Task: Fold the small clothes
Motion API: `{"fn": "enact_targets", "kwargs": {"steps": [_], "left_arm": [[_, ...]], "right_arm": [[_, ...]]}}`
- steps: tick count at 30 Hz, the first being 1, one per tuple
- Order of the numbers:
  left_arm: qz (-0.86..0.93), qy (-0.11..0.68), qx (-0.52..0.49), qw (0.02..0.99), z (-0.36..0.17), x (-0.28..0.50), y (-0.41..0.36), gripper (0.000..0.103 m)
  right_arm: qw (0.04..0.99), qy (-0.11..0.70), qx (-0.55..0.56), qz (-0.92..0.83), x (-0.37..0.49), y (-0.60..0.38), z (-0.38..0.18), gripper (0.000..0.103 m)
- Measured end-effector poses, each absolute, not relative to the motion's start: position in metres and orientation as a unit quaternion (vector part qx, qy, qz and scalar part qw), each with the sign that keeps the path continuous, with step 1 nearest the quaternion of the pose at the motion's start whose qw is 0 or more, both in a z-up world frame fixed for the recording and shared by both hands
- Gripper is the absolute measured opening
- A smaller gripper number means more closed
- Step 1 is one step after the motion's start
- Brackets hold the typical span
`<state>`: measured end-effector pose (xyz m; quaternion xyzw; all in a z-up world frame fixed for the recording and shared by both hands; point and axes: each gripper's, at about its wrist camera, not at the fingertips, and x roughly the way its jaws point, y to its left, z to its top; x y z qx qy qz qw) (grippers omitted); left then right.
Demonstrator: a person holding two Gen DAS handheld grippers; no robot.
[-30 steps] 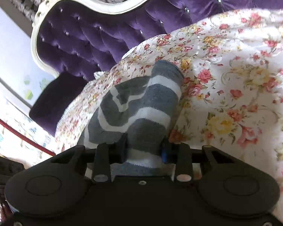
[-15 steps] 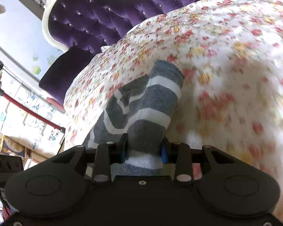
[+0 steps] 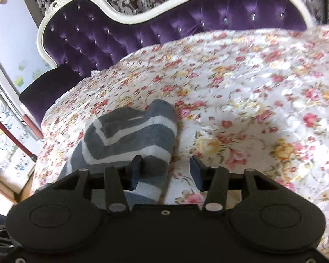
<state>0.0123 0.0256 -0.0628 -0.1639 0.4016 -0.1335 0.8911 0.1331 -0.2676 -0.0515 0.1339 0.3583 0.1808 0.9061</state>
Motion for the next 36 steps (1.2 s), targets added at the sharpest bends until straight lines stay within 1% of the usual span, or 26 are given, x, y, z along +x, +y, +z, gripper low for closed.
{"fn": "enact_targets", "kwargs": {"steps": [5,7,9,10,11,13,16,19,20,25,29,34,36], "left_arm": [[-0.105,0.338,-0.118,0.928,-0.034,-0.019,0.026,0.043],[-0.097,0.313,-0.107,0.939,-0.022,-0.023,0.023,0.046],[-0.096,0.293,-0.101,0.946,-0.012,-0.02,0.019,0.056],[-0.096,0.286,-0.097,0.948,-0.009,-0.017,0.016,0.058],[-0.097,0.283,-0.093,0.95,-0.007,-0.012,0.012,0.061],[-0.099,0.275,-0.089,0.952,-0.005,-0.001,0.003,0.061],[-0.092,0.272,-0.081,0.954,-0.012,0.016,-0.011,0.061],[-0.081,0.284,-0.083,0.952,-0.026,0.026,-0.014,0.061],[-0.076,0.288,-0.088,0.951,-0.031,0.028,-0.012,0.061],[-0.037,0.32,-0.114,0.94,-0.053,0.038,0.008,0.061],[-0.031,0.344,-0.145,0.927,-0.069,0.041,0.025,0.064],[-0.033,0.347,-0.165,0.923,-0.074,0.039,0.031,0.066],[-0.032,0.348,-0.161,0.923,-0.073,0.041,0.029,0.067]], "right_arm": [[0.929,0.298,0.112,0.187,0.102,-0.264,-0.035,0.055],[0.935,0.276,0.092,0.2,0.086,-0.259,-0.027,0.051],[0.937,0.264,0.076,0.215,0.074,-0.253,-0.02,0.048],[0.937,0.261,0.068,0.223,0.068,-0.249,-0.018,0.046],[0.936,0.259,0.061,0.23,0.064,-0.245,-0.017,0.045],[0.934,0.26,0.049,0.24,0.057,-0.238,-0.019,0.044],[0.929,0.276,0.032,0.245,0.055,-0.229,-0.032,0.044],[0.912,0.327,0.027,0.246,0.061,-0.226,-0.055,0.043],[0.911,0.331,0.023,0.245,0.06,-0.226,-0.06,0.043],[0.908,0.331,0.028,0.254,0.058,-0.232,-0.06,0.043],[0.907,0.332,0.027,0.257,0.058,-0.232,-0.06,0.043],[0.906,0.333,0.033,0.259,0.06,-0.232,-0.054,0.044],[0.909,0.324,0.034,0.26,0.06,-0.232,-0.047,0.045]]}}
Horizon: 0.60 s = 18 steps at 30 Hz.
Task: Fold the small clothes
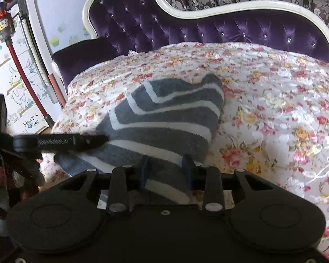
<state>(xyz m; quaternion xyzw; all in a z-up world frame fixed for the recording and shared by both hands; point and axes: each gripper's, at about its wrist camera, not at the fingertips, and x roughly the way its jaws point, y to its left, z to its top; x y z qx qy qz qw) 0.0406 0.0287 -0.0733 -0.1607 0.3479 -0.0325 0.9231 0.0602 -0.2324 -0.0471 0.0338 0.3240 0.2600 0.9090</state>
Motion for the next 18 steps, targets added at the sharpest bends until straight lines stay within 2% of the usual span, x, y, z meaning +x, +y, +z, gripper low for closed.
{"fn": "enact_targets", "kwargs": {"steps": [2,7,9,13,18], "left_arm": [[-0.034,0.349,-0.159,0.923,-0.074,0.042,0.029,0.068],[-0.036,0.348,-0.162,0.923,-0.075,0.043,0.031,0.069],[-0.033,0.347,-0.159,0.924,-0.075,0.043,0.03,0.07],[-0.029,0.345,-0.155,0.925,-0.075,0.042,0.028,0.07],[-0.032,0.348,-0.152,0.924,-0.076,0.044,0.028,0.072]], "right_arm": [[0.915,0.308,0.039,0.259,0.063,-0.233,-0.04,0.047],[0.921,0.289,0.065,0.254,0.089,-0.232,-0.033,0.064],[0.922,0.287,0.07,0.251,0.102,-0.227,-0.033,0.064],[0.922,0.285,0.069,0.252,0.121,-0.219,-0.037,0.072],[0.928,0.302,0.056,0.21,0.147,-0.219,-0.053,0.072]]}}
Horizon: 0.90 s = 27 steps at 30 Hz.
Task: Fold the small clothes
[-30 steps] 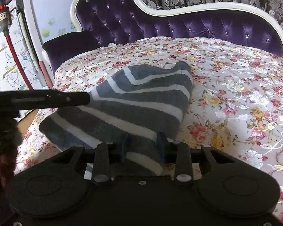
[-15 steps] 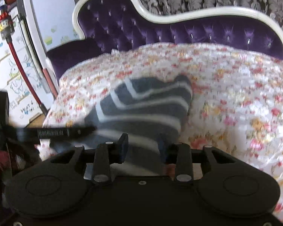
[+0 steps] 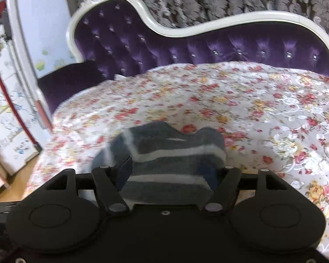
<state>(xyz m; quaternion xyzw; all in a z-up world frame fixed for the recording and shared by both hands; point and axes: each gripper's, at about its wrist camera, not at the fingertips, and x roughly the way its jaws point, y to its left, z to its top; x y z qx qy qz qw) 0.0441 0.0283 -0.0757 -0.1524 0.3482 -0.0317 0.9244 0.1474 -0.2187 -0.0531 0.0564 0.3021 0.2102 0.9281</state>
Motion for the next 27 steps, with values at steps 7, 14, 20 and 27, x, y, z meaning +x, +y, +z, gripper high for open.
{"fn": "enact_targets", "kwargs": {"steps": [7,14,20,27], "left_arm": [[-0.028,0.349,-0.148,0.925,-0.076,0.045,0.029,0.077],[-0.015,0.349,-0.151,0.925,-0.075,0.046,0.031,0.09],[-0.002,0.346,-0.106,0.932,-0.059,0.043,0.024,0.102],[0.003,0.328,-0.077,0.941,-0.035,0.028,0.012,0.103]], "right_arm": [[0.932,0.314,0.088,0.156,0.155,-0.246,-0.063,0.074],[0.944,0.288,0.08,0.142,0.137,-0.254,-0.047,0.096],[0.953,0.259,0.078,0.136,0.118,-0.256,-0.028,0.103],[0.96,0.239,0.07,0.128,0.089,-0.252,-0.009,0.103]]}}
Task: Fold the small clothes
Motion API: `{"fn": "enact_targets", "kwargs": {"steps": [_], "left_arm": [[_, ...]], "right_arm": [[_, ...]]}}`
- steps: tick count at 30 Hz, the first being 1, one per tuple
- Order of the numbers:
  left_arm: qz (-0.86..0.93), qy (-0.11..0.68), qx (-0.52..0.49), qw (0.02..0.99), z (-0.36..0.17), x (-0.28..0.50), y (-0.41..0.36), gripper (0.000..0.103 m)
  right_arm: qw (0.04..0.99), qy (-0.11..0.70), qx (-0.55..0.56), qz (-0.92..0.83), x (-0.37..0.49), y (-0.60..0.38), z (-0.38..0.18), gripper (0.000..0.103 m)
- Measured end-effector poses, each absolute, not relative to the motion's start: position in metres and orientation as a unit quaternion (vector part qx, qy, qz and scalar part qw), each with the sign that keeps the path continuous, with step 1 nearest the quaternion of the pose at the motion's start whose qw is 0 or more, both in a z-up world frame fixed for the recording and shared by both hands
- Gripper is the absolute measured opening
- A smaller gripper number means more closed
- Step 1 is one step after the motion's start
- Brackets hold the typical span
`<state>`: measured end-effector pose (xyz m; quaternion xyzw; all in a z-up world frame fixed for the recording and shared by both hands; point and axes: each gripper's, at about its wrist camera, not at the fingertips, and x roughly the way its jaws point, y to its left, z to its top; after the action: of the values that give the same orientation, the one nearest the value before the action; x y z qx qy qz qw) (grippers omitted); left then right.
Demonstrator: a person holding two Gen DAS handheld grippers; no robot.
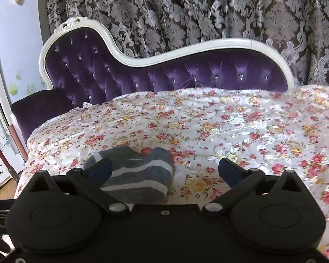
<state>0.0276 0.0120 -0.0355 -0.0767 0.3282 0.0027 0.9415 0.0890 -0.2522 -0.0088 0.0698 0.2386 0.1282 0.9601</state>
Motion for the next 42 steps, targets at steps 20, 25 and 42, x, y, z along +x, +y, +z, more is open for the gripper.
{"fn": "enact_targets", "kwargs": {"steps": [20,25,42], "left_arm": [[0.017,0.326,0.004,0.945,-0.009,-0.025,-0.024,0.102],[0.026,0.326,0.014,0.945,-0.006,-0.033,-0.029,0.102],[0.025,0.381,-0.025,0.924,-0.022,-0.033,-0.02,0.102]], "right_arm": [[0.955,0.251,0.046,0.149,0.02,-0.238,-0.004,0.103],[0.954,0.252,0.049,0.154,0.01,-0.236,-0.002,0.102],[0.952,0.286,0.044,0.102,-0.013,-0.225,-0.011,0.102]]}}
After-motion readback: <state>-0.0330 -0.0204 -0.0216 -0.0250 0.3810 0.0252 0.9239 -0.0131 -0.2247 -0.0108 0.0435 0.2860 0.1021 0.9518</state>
